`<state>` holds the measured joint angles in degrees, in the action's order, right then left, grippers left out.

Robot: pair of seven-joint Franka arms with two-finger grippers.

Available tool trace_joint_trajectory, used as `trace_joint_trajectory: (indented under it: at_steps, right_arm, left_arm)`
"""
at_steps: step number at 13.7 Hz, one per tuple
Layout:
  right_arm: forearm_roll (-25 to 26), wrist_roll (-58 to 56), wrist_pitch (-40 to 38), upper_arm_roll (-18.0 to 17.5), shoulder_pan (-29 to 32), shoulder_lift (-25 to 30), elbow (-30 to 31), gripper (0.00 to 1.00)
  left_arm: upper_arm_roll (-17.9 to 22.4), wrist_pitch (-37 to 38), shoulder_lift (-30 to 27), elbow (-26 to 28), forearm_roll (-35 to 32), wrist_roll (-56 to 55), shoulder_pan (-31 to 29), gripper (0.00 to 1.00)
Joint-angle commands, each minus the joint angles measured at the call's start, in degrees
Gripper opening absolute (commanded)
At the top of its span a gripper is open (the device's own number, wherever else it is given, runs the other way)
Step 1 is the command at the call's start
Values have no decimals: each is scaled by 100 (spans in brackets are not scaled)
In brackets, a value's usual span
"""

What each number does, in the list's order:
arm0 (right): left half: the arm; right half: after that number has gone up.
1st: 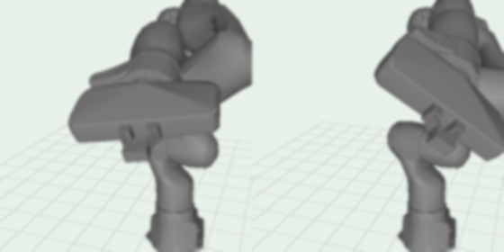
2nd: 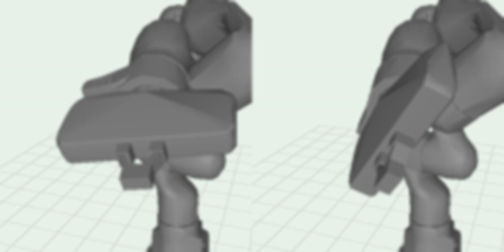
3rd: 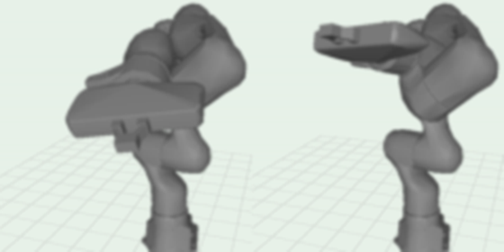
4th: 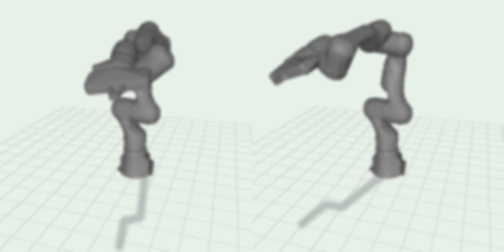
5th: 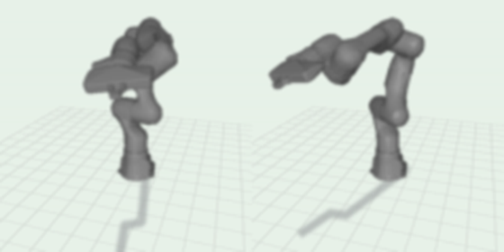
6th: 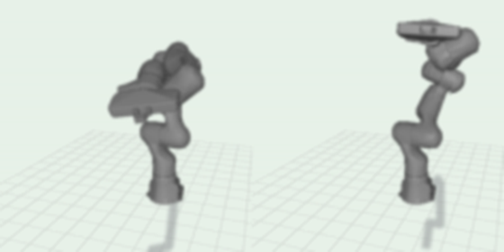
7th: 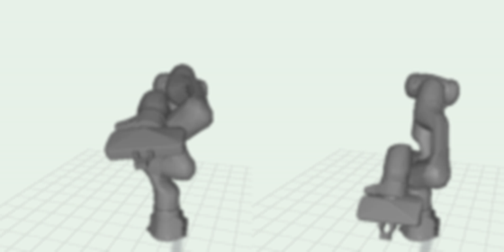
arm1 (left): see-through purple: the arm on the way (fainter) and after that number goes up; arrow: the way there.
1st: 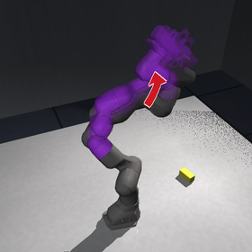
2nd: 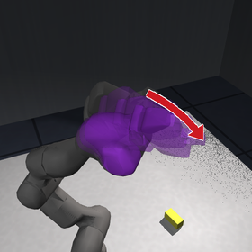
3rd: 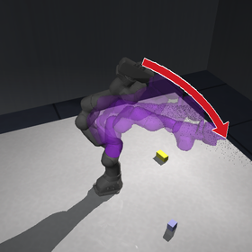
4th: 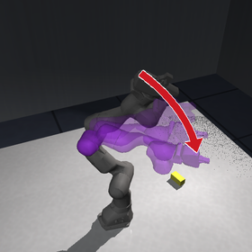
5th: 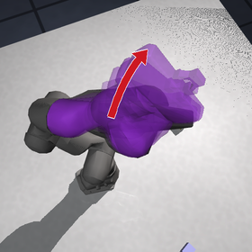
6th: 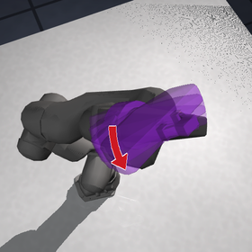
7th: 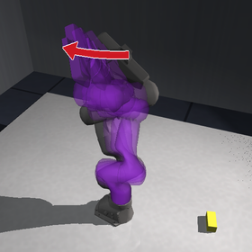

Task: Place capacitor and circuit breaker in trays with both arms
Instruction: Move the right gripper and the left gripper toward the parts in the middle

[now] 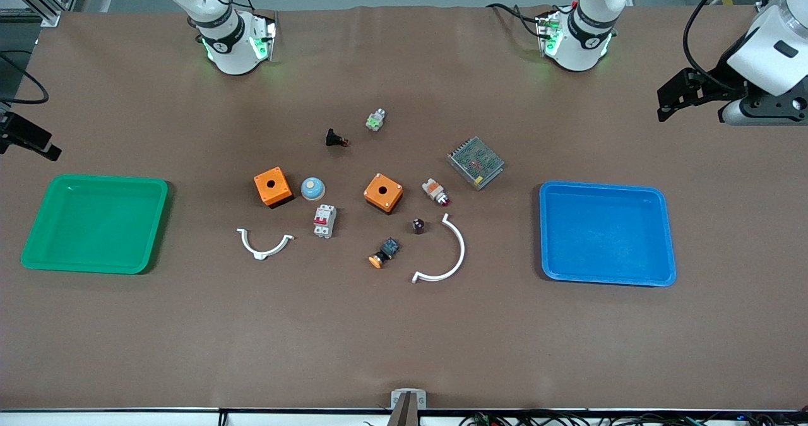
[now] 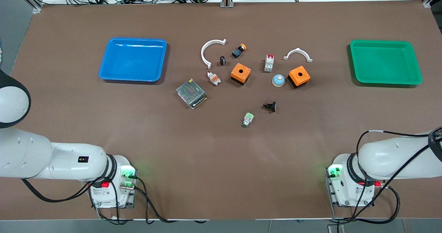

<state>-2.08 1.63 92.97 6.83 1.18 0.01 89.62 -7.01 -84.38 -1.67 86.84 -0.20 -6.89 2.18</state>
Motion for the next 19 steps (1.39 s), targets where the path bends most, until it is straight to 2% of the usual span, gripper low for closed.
trace_joint_trajectory:
  at_steps: [1, 3, 6, 11, 19]
  right_arm:
    - [102, -23, -60, -86, 84, -63, -129, 100]
    - [102, -23, -60, -86, 84, -63, -129, 100]
    - [102, -23, -51, -86, 75, -63, -129, 100]
    - [24, -14, -16, -121, 5, -238, -129, 100]
    - [-64, 83, 54, -121, -1224, -1204, -129, 100]
  left_arm:
    - [-2, 10, 44, -123, 55, 126, -43, 100]
    - [-2, 1, 166, -132, 55, 83, -34, 100]
    - [-46, -34, 667, -378, 72, 4, 71, 100]
    - [-143, -640, 1422, -343, 256, -32, 308, 100]
    - [-143, -1668, 2329, -308, 283, -1507, 1117, 100]
